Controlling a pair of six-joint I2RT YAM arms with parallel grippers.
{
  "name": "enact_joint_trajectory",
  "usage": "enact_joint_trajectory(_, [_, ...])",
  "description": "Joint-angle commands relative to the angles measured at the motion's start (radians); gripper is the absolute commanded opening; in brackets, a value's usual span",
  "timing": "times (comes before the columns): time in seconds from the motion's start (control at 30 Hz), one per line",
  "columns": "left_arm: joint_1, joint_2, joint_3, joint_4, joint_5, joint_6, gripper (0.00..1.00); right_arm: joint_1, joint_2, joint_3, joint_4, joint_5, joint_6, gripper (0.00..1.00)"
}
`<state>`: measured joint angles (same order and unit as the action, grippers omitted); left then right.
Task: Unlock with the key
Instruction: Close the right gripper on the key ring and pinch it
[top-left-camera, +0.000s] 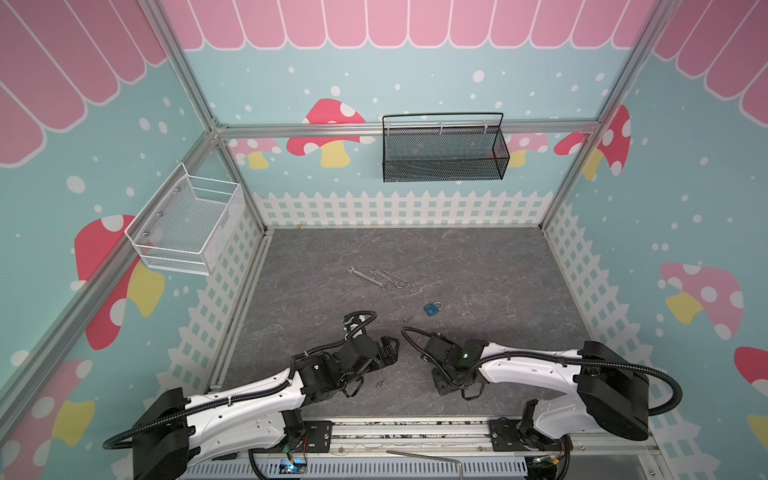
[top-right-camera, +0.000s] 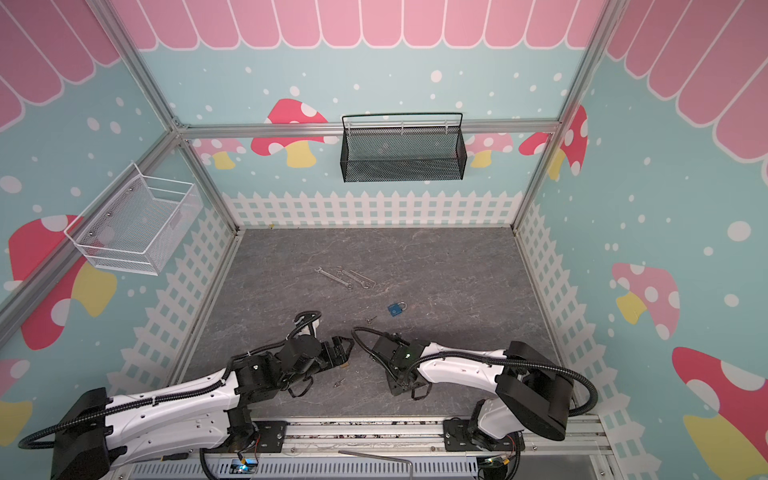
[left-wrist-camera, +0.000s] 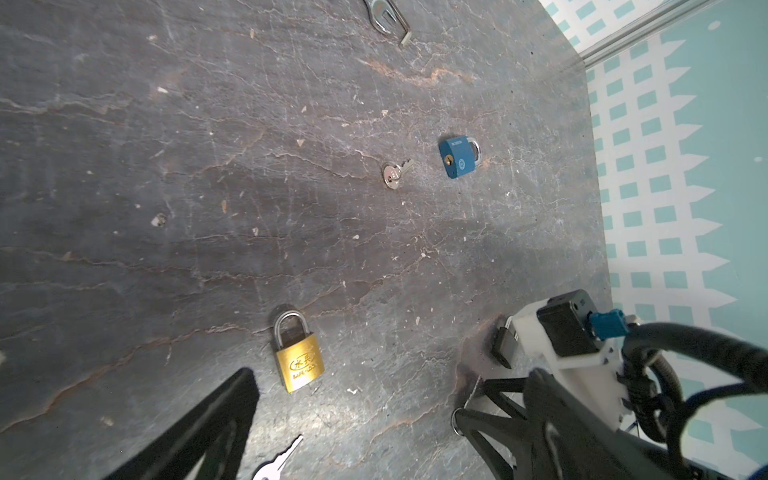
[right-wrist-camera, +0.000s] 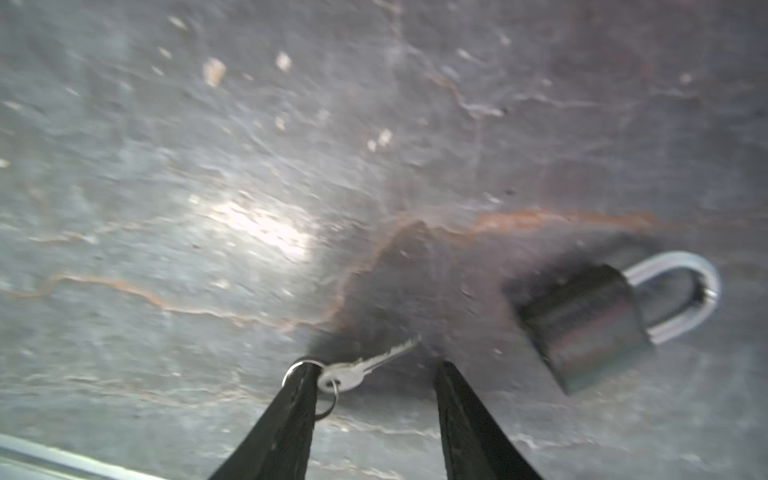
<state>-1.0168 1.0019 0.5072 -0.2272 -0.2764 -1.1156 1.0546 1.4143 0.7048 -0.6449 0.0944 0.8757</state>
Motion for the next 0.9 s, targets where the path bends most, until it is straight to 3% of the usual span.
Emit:
enact_joint_trajectory(0.0, [-0.005, 0.021, 0.038, -0.003, 0.014, 0.016, 1.0, -0.001, -0.034, -0.022, -0.111, 0.045, -0.013, 0.5])
enact_joint_trajectory(0.23, [-0.006, 0.046, 0.049, 0.02, 0.019, 0.015, 1.0, -0.003, -0.091, 0.001, -0.086, -0.041, -0.001, 0.5])
enact_joint_trajectory(0.53, [-0.005, 0.021, 0.04, 0.02, 0.004, 0.03, 1.0, -0.003, -0.161, -0.1, 0.0, -0.107, 0.18, 0.47])
enact_joint_trajectory(0.87, [0.015, 0.008, 0.055, -0.026, 0.011, 0.091, 1.0, -0.002, -0.079, -0.091, 0.05, -0.09, 0.224, 0.42])
